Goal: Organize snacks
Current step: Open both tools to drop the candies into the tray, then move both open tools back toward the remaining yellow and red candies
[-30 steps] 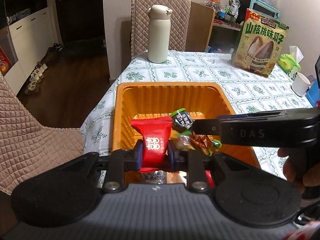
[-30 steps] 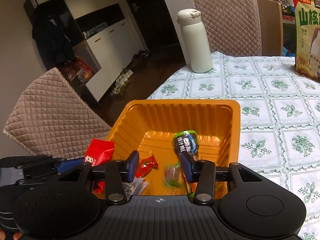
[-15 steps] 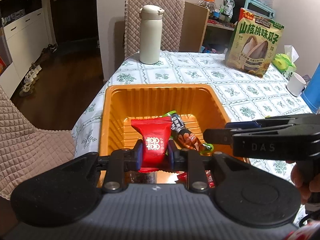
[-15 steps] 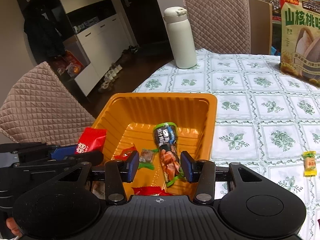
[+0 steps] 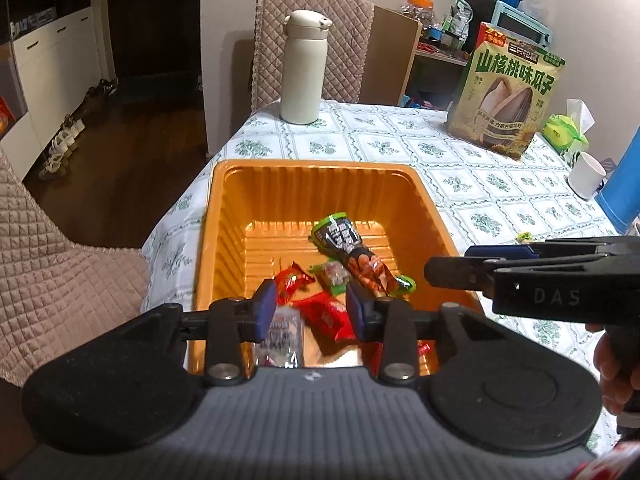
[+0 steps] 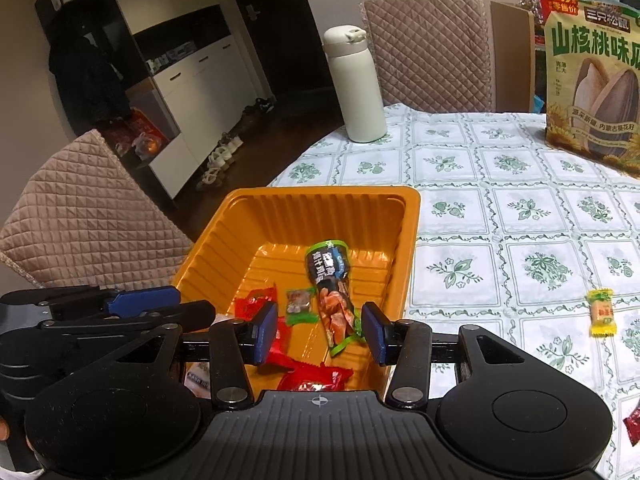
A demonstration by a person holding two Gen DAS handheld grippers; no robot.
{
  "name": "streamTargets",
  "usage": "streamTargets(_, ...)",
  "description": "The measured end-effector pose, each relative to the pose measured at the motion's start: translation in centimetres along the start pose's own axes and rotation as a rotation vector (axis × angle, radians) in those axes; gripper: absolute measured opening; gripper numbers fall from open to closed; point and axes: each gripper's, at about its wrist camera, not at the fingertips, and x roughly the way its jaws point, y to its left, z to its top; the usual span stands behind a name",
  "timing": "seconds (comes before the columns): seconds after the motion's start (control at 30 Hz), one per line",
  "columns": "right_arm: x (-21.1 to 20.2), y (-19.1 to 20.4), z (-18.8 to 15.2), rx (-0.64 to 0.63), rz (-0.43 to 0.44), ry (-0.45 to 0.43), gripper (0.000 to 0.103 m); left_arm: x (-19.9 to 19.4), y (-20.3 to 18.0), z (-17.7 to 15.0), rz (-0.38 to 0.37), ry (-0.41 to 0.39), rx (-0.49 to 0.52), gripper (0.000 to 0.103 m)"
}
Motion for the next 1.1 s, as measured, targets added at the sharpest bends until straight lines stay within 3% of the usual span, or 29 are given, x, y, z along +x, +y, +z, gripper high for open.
streamTargets(0.43,-2.5,1.2,-1.5,-0.002,0.002,-0.008,0.055,-3.3,0.1,-1.5,0.006,-0.017,-0.036,0.036)
streamTargets(0.53,-3.4,1.4,-2.0,0.0,0.007,-0.012,0.056,-4.3,-0.2,-1.9,0.013,-0.017,-0.044,0.042)
streamTargets(0.87,-7.3,1.0,-4.3,0.012,0.033,-0.003,0.067,-8.1,-2.8,-4.6,0.044,-0.011,-0.077,0.053)
streamTargets(1.1,-10.1,-0.7,-6.3,-0.009,0.049,0.038,0.071,-9.7,-6.1,-7.0,0.062,0.009,-0.092,0.055)
